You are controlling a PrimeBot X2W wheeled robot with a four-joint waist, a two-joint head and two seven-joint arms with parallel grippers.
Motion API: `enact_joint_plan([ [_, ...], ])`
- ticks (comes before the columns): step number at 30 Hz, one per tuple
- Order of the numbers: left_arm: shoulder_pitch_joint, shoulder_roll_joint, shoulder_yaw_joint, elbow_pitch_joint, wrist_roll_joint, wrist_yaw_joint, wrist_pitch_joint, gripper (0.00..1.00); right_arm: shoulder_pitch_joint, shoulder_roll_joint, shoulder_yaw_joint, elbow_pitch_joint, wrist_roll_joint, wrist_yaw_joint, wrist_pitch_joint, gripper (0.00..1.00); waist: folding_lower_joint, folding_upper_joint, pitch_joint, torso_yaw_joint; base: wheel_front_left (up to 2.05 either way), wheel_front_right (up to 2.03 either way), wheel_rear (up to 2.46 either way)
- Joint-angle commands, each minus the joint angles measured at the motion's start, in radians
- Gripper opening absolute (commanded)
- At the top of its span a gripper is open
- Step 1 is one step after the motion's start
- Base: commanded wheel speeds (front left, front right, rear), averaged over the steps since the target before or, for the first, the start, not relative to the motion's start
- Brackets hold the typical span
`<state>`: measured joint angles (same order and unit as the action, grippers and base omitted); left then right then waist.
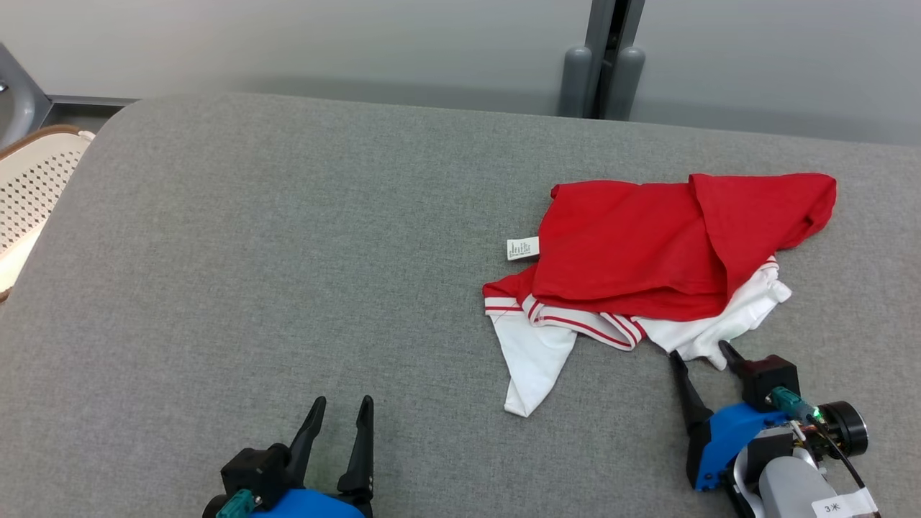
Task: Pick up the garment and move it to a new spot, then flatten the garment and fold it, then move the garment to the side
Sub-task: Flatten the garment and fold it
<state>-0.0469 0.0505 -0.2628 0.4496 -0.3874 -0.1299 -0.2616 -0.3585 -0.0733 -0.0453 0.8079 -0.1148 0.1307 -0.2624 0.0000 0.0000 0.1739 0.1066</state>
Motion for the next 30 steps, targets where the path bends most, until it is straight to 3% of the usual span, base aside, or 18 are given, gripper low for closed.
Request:
enact_joint_plan([
  [1, -0.016, 0.0, 0.002, -0.001, 0.002, -0.002, -0.005, 1.0, -0.013, -0.002, -0.008, 0.025, -0.01, 0.0, 0.007, 1.0, 0.0, 0.0, 0.005, 0.003, 0.0, 0.0, 0.0],
  [2, -0.018, 0.0, 0.001, 0.0, 0.001, -0.002, -0.005, 1.0, -0.022, 0.0, -0.014, 0.048, -0.017, 0.0, 0.013, 0.31, 0.0, 0.0, 0.007, 0.005, 0.0, 0.0, 0.0],
  [3, -0.021, 0.0, 0.0, 0.0, -0.001, -0.002, -0.005, 1.0, -0.027, 0.001, -0.017, 0.069, -0.026, 0.0, 0.017, 0.0, 0.0, 0.0, 0.009, 0.007, 0.0, 0.0, 0.0],
  [7, -0.021, 0.0, -0.002, -0.002, -0.007, -0.002, -0.005, 1.0, -0.042, -0.041, -0.092, 0.066, -0.009, -0.001, 0.003, 0.0, 0.0, 0.0, 0.01, 0.012, 0.0, 0.0, 0.0],
  [13, 0.0, 0.0, 0.016, -0.001, -0.007, -0.002, -0.005, 1.0, -0.011, -0.134, -0.296, -0.168, 0.021, 0.0, -0.002, 0.0, 0.0, 0.0, -0.003, -0.008, 0.0, 0.0, 0.0],
  [17, 0.006, 0.0, 0.019, 0.005, -0.002, -0.002, -0.005, 1.0, -0.005, -0.147, -0.378, -0.254, -0.008, 0.0, -0.003, 0.0, 0.0, 0.0, -0.009, -0.023, 0.0, 0.0, 0.0],
  [18, 0.001, 0.0, 0.014, 0.005, -0.004, -0.002, -0.005, 1.0, -0.007, -0.145, -0.396, -0.26, -0.019, 0.0, -0.003, 0.11, 0.0, 0.0, -0.009, -0.024, 0.0, 0.0, 0.0],
  [19, -0.004, 0.0, 0.01, 0.004, -0.006, -0.002, -0.005, 1.0, -0.008, -0.146, -0.414, -0.252, -0.033, 0.0, -0.003, 0.43, 0.0, 0.0, -0.009, -0.025, 0.0, 0.0, 0.0],
  [20, -0.009, 0.0, 0.007, 0.004, -0.009, -0.002, -0.005, 1.0, -0.014, -0.143, -0.431, -0.241, -0.045, 0.0, -0.003, 1.0, 0.0, 0.0, -0.008, -0.025, 0.0, 0.0, 0.0],
  [26, -0.023, 0.0, -0.014, 0.004, -0.016, -0.002, -0.005, 1.0, -0.017, -0.049, -0.383, -0.329, -0.102, 0.0, -0.003, 1.0, 0.0, 0.0, -0.002, -0.012, 0.0, 0.0, 0.0],
  [30, -0.01, 0.0, -0.012, 0.006, -0.012, -0.002, -0.005, 1.0, 0.025, 0.002, -0.216, -0.404, -0.047, 0.0, -0.003, 1.0, 0.0, 0.0, 0.003, 0.0, 0.0, 0.0, 0.0],
])
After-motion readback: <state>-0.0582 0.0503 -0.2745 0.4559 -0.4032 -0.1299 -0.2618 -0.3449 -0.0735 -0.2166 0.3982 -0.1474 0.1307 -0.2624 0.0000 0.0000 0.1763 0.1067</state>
